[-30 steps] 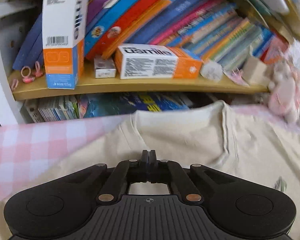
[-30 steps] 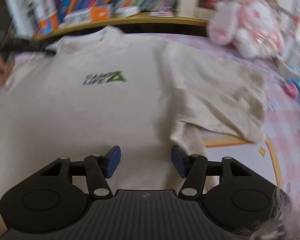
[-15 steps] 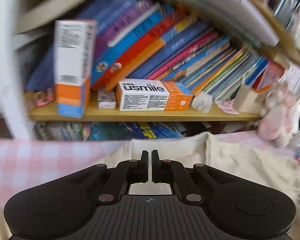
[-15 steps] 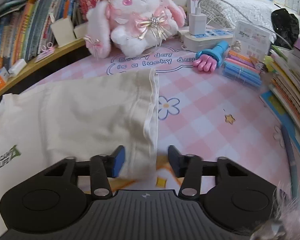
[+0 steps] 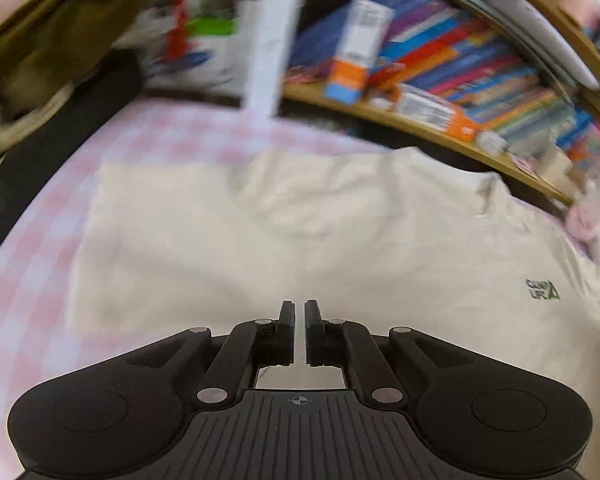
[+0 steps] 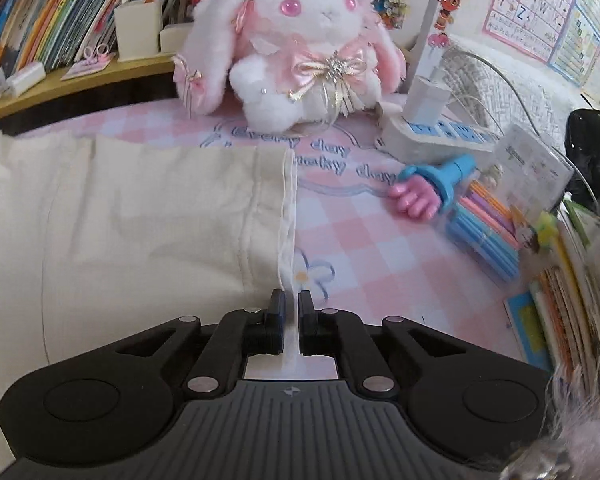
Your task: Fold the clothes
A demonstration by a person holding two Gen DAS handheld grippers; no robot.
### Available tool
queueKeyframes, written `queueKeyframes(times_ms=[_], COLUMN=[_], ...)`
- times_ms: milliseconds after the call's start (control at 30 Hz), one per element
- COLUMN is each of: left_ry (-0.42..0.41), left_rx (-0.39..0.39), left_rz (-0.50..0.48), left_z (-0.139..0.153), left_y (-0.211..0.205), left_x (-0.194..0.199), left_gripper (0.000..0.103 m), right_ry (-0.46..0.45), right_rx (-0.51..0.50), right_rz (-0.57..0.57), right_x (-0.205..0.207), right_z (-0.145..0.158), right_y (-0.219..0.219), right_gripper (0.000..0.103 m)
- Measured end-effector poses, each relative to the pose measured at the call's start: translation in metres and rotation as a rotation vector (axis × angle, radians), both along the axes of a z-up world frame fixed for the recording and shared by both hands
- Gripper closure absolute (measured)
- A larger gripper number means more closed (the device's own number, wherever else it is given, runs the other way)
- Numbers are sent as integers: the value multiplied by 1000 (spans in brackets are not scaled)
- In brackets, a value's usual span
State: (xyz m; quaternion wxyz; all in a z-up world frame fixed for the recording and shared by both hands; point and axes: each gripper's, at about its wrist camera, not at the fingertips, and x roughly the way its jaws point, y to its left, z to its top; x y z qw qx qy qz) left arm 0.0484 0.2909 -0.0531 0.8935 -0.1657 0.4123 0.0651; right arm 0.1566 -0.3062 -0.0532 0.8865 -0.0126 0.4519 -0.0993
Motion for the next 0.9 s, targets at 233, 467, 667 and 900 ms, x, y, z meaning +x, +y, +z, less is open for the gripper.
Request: queueKeyframes(times_ms=[233, 467, 667, 900], left_ry=[-13, 51, 63, 33], left_rx=[-97, 109, 159, 74], left_rz=[78, 27, 72, 87], left_z=[-8, -19, -15, -23], left_y=[16, -17, -25, -12], left_x=[-11, 4, -14, -16], left_gripper=[83, 71, 70, 92], right_ry=[-62, -89, -9, 4], right_rx=[27, 197, 269, 279], right_rz=[-42, 80, 116, 87], right_x=[-23, -61, -78, -78], right_z=[12, 35, 16, 0], right_y=[-4, 49, 86, 96], right_gripper=[94, 61, 59, 77])
